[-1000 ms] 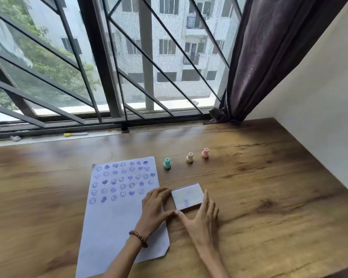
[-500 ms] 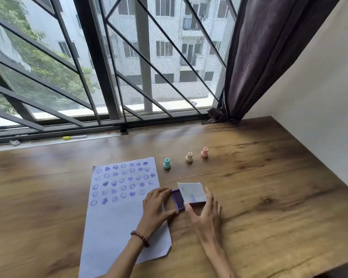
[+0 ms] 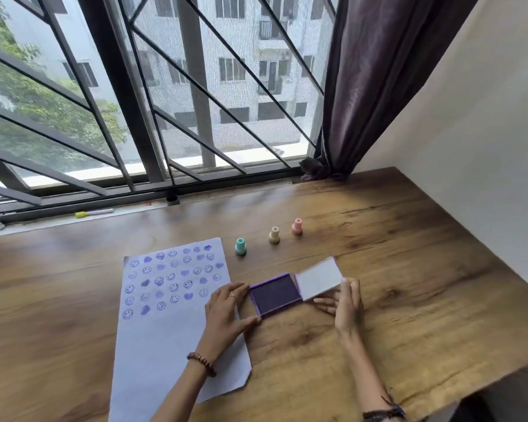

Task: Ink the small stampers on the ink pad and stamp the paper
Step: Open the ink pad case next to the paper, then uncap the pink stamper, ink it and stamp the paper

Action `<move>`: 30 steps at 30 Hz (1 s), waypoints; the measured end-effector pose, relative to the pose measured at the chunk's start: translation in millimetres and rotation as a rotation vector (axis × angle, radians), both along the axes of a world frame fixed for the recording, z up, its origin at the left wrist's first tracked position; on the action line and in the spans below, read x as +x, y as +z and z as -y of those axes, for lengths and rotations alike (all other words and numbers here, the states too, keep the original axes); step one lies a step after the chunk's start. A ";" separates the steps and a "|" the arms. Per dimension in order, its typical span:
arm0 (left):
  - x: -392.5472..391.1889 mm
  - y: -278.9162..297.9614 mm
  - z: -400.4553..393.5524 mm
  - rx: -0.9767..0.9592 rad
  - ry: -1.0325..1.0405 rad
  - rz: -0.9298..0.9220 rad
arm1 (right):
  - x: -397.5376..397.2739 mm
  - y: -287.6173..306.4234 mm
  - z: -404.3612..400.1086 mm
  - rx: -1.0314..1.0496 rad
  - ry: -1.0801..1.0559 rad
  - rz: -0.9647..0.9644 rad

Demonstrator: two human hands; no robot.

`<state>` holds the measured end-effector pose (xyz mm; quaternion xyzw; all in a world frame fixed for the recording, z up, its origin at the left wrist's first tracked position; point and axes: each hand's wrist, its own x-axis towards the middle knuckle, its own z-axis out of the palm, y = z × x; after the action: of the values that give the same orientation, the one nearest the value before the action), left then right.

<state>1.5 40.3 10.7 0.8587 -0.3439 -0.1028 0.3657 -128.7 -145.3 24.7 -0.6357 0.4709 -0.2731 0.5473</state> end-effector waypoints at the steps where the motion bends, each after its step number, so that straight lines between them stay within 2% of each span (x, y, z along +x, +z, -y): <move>1: 0.1 0.1 -0.2 -0.003 0.002 -0.002 | 0.2 -2.5 2.4 -0.008 -0.031 -0.024; 9: 0.1 2.8 0.7 0.030 0.000 -0.032 | 4.1 -3.1 11.3 0.002 -0.084 -0.149; 16: 0.6 6.8 -1.3 0.100 -0.029 -0.107 | 2.0 -1.1 10.6 -0.130 -0.058 -0.275; 20: -1.2 14.9 6.7 -0.010 0.052 -0.050 | 3.7 2.7 11.8 -0.288 -0.031 -0.338; 22: 0.9 24.3 24.6 -0.097 0.027 -0.019 | 12.5 8.6 15.5 -0.350 -0.018 -0.326; 25: 4.6 39.0 65.6 -0.189 -0.018 -0.152 | 35.1 17.2 23.5 -0.356 0.023 -0.299; 30: 19.4 42.9 138.7 -0.115 -0.081 -0.275 | 78.3 20.0 48.6 -0.358 0.066 -0.256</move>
<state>20.8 -98.3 53.6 0.7997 -0.3301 -0.2140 0.4535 -50.4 -193.9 44.8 -0.7674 0.4593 -0.2513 0.3700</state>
